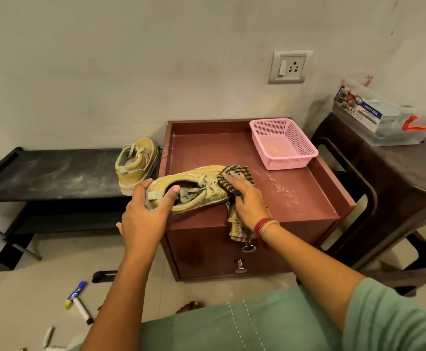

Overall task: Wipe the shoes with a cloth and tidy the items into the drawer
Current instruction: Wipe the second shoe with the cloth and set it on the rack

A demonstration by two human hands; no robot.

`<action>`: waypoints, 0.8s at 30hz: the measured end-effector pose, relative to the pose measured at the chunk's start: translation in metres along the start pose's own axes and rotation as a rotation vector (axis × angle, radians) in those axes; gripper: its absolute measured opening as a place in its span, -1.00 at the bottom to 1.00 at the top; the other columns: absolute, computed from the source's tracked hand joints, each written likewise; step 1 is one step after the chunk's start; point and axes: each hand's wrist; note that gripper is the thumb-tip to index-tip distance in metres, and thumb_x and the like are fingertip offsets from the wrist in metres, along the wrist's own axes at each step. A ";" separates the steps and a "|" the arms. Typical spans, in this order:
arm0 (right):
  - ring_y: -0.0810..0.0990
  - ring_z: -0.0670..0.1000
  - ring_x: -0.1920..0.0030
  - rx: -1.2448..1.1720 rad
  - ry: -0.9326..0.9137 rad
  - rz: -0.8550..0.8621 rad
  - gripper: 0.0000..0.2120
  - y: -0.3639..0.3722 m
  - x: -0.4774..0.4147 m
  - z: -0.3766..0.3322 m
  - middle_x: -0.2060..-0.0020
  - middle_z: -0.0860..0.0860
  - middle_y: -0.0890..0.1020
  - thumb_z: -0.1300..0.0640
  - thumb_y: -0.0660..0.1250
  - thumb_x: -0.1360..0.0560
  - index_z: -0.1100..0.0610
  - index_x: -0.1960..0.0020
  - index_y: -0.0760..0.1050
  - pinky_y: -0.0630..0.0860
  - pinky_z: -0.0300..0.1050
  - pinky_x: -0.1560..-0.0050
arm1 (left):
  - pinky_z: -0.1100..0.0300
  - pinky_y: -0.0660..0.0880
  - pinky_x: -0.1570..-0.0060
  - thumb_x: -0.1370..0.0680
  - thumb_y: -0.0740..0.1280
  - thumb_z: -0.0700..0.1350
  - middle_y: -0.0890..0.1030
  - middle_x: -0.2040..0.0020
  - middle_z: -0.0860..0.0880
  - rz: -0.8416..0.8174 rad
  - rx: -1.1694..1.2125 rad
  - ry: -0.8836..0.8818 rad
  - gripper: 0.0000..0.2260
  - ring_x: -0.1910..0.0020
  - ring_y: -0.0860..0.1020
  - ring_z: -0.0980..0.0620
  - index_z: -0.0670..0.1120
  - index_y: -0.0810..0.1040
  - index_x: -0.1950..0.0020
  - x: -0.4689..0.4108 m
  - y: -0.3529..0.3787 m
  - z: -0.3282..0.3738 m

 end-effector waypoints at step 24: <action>0.51 -0.26 0.00 -0.527 -0.096 0.274 -0.64 -0.078 0.005 -0.065 -0.02 -0.13 0.54 0.40 0.13 -0.54 0.00 -0.16 0.44 0.47 -0.42 0.03 | -0.04 0.49 -0.17 -0.23 0.50 0.29 0.42 -0.22 0.05 0.313 0.194 0.374 -0.26 -0.23 0.45 0.03 -0.05 0.39 -0.27 -0.003 0.008 0.061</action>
Point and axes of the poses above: each hand's wrist, its own x-axis away from the middle knuckle, its own y-axis out of the palm, z = x × y
